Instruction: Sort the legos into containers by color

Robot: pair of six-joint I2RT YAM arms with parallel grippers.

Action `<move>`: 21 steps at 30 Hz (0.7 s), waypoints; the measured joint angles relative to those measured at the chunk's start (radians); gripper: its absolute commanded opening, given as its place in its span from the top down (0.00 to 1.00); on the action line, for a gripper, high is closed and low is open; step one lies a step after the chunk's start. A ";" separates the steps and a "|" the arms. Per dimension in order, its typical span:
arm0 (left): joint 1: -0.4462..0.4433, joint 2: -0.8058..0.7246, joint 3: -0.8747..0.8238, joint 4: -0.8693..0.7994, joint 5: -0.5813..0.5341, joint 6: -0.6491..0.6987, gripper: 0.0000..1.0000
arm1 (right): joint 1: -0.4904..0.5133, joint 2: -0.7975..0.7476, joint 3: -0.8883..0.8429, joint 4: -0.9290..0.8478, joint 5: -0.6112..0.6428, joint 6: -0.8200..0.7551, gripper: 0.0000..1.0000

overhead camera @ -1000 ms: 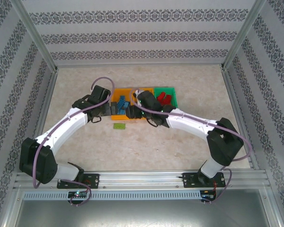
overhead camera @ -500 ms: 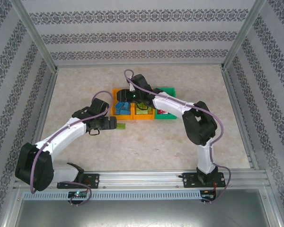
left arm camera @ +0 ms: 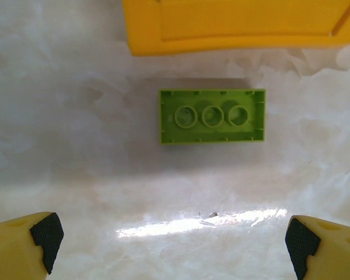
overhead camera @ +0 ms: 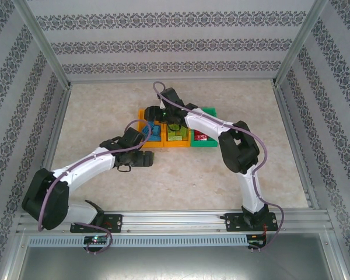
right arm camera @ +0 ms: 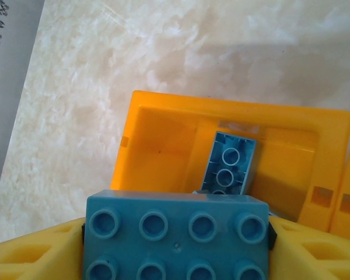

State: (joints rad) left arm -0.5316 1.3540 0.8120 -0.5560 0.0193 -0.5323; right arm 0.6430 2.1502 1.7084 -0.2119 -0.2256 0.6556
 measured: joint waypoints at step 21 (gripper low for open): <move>-0.039 0.241 0.118 0.047 -0.045 -0.052 0.00 | 0.000 -0.002 0.007 -0.007 -0.004 0.000 0.20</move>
State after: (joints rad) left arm -0.5705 1.5951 0.9302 -0.5095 -0.0254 -0.5846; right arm 0.6434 2.1483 1.7157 -0.2192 -0.2295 0.6556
